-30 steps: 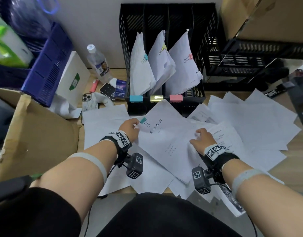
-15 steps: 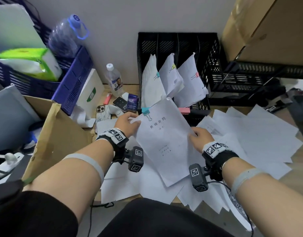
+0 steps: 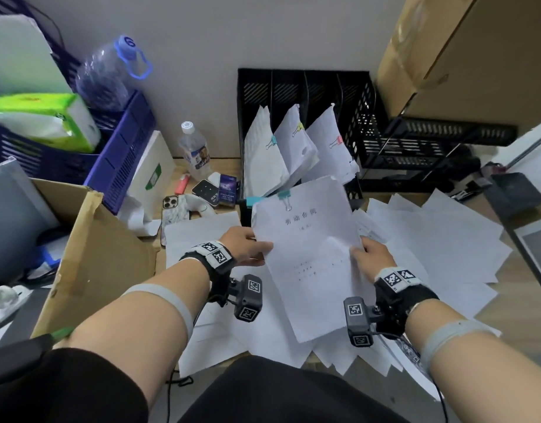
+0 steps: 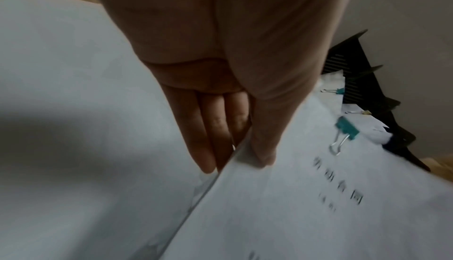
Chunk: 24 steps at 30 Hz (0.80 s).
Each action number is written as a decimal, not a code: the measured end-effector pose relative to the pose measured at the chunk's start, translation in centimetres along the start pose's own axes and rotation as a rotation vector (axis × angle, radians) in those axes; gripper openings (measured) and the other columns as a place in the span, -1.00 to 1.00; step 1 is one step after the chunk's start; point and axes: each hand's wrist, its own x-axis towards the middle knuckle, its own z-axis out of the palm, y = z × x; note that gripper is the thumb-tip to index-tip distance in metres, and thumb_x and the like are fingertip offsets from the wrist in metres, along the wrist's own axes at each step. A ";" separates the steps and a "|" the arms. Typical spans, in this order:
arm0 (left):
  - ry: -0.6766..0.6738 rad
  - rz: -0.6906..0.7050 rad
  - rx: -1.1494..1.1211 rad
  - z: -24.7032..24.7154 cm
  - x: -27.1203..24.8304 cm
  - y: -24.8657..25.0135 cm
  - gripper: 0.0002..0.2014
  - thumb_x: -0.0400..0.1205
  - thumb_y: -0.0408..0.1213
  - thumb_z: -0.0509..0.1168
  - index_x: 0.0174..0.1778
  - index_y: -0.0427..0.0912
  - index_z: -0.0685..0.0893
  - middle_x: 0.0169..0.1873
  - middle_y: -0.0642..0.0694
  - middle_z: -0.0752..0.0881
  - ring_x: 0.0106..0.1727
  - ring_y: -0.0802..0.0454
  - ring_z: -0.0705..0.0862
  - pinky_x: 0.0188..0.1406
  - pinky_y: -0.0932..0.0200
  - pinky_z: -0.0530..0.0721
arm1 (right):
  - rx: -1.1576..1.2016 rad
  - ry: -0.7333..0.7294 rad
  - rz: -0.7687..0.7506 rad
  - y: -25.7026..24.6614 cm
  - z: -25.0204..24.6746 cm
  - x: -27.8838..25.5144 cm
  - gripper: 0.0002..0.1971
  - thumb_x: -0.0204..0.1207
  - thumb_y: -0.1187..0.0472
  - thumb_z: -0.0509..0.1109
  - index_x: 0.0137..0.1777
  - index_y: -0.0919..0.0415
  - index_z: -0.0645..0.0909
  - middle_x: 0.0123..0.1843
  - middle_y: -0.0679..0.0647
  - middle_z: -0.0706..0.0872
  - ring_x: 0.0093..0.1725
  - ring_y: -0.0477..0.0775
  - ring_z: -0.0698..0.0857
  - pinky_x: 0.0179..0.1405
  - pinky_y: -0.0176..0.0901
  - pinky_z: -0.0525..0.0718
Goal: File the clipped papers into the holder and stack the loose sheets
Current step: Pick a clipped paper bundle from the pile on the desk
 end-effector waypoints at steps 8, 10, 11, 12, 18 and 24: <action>0.094 0.365 0.198 1.5 -1.2 4.8 -0.90 0.66 -0.29 0.39 0.04 -0.19 0.75 -0.11 -0.16 0.82 -0.09 -0.12 0.82 -0.14 -0.03 0.85 | 0.227 0.437 -0.291 -5.3 -1.1 0.3 -0.59 0.49 0.26 0.42 0.33 0.17 0.47 0.16 0.09 0.58 0.05 0.07 0.62 0.09 -0.09 0.61; 0.246 0.515 0.291 1.2 -1.3 7.0 -0.83 0.66 -0.25 0.36 -0.19 -0.26 0.72 -0.30 -0.15 0.74 -0.32 -0.03 0.67 -0.32 0.13 0.68 | 0.185 0.558 -0.361 -6.9 -1.7 0.5 -0.42 0.39 0.17 0.53 0.36 0.17 0.38 0.16 0.09 0.48 0.06 0.13 0.62 0.08 -0.05 0.65; 0.304 0.581 0.299 1.2 -1.2 7.9 -0.74 0.67 -0.24 0.35 -0.29 -0.32 0.68 -0.38 -0.16 0.66 -0.37 -0.02 0.55 -0.35 0.14 0.56 | 0.171 0.511 -0.376 -7.9 -2.1 0.5 -0.36 0.36 0.08 0.56 0.38 0.14 0.36 0.17 0.09 0.49 0.06 0.14 0.63 0.10 -0.01 0.68; 0.343 0.626 0.300 1.2 -1.1 8.9 -0.68 0.67 -0.23 0.34 -0.34 -0.39 0.65 -0.42 -0.18 0.62 -0.37 0.00 0.48 -0.35 0.12 0.51 | 0.167 0.396 -0.378 -9.2 -2.4 0.3 -0.27 0.32 -0.06 0.58 0.42 0.10 0.34 0.19 0.08 0.52 0.07 0.12 0.64 0.13 0.04 0.70; 0.164 0.920 0.574 3.7 -1.7 12.5 -0.81 0.64 -0.34 0.28 0.03 -0.13 0.81 0.02 -0.08 0.76 0.03 0.02 0.68 0.15 0.15 0.64 | 0.356 -0.005 -0.318 -16.2 -3.1 -0.7 -0.04 0.11 -0.35 0.55 0.47 0.03 0.31 0.31 0.06 0.62 0.08 0.11 0.77 -0.18 0.09 0.84; 0.047 0.787 0.539 3.4 -0.1 13.4 -0.44 0.67 0.25 0.18 0.58 0.18 0.47 0.27 -0.03 0.55 0.27 0.10 0.59 0.36 0.10 0.58 | 0.398 0.269 -0.318 -19.0 -7.0 0.8 -0.62 0.55 0.13 0.20 0.35 0.19 0.51 0.26 0.21 0.65 0.17 0.36 0.69 0.07 0.23 0.76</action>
